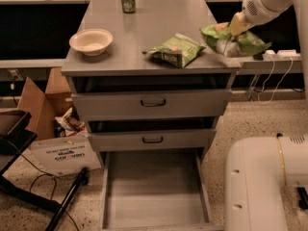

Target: Place green rice chip bag into bottom drawer

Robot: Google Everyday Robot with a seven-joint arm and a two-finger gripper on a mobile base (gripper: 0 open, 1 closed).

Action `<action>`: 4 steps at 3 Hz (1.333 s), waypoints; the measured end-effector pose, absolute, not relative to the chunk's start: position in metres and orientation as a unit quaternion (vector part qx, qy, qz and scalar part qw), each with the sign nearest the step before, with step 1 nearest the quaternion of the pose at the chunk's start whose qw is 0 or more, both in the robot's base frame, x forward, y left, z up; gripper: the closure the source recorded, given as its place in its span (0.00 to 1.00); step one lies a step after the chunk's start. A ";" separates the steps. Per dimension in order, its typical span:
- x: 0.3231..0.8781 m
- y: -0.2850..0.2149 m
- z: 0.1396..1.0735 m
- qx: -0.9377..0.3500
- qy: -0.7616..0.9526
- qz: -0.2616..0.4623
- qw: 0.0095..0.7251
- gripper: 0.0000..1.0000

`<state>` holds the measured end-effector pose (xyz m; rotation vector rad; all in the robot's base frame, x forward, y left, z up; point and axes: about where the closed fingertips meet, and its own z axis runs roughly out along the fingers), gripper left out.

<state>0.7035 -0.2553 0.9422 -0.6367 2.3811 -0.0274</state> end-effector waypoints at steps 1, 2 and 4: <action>0.665 -0.256 0.906 -0.210 0.920 0.046 0.327 1.00; 0.612 -0.247 0.901 -0.186 0.922 0.073 0.331 1.00; 0.551 -0.222 0.877 -0.188 0.913 0.122 0.340 1.00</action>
Offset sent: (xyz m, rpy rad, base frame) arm -0.2277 0.0032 -0.0687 0.1270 0.2655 -0.0962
